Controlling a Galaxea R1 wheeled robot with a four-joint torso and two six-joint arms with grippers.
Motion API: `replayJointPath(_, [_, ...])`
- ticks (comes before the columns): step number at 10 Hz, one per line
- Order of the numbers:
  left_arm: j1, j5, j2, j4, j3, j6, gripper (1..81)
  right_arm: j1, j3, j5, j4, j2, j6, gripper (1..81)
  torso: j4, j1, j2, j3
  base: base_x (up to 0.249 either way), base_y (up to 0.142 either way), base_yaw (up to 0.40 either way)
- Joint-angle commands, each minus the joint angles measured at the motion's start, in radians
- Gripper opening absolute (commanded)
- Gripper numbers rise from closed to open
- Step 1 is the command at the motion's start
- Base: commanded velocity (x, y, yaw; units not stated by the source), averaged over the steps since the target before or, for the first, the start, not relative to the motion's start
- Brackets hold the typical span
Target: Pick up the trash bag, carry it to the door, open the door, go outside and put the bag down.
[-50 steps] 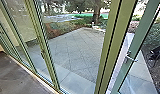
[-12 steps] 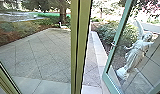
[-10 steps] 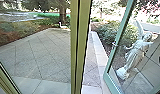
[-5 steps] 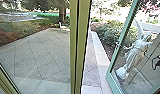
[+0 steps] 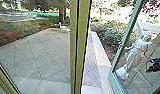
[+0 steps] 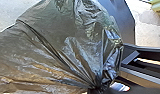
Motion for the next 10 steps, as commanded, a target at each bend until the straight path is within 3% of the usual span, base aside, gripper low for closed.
replayJointPath(1, [-0.031,0.059,-0.002,0.003,0.006,0.008,1.0,-0.012,0.178,-0.058,0.242,-0.155,-0.089,81.1,0.0,0.0,0.0,0.0,0.0,0.0,0.0])
replayJointPath(3, [-0.031,0.056,-0.002,0.004,0.006,0.008,1.0,-0.079,0.271,-0.066,0.325,-0.224,-0.131,81.1,0.0,0.0,0.0,0.0,0.0,0.0,0.0])
replayJointPath(4, [-0.031,0.056,-0.002,0.004,0.008,0.008,1.0,-0.13,0.331,-0.067,0.394,-0.268,-0.181,81.1,0.0,0.0,0.0,0.0,0.0,0.0,0.0])
replayJointPath(6, [-0.031,0.058,-0.002,0.004,0.006,0.008,1.0,-0.248,0.43,-0.036,0.451,-0.351,-0.216,81.1,0.0,0.0,0.0,0.0,0.0,0.0,0.0])
replayJointPath(8, [-0.031,0.058,0.001,0.004,0.006,0.008,1.0,-0.416,0.501,0.096,0.459,-0.381,-0.224,81.1,0.0,0.0,0.0,0.0,0.0,0.0,0.0])
replayJointPath(10, [-0.031,0.053,0.012,0.006,0.006,0.009,1.0,-0.599,0.494,0.234,0.468,-0.332,-0.226,81.1,0.0,0.0,0.0,0.001,0.0,0.0,0.0])
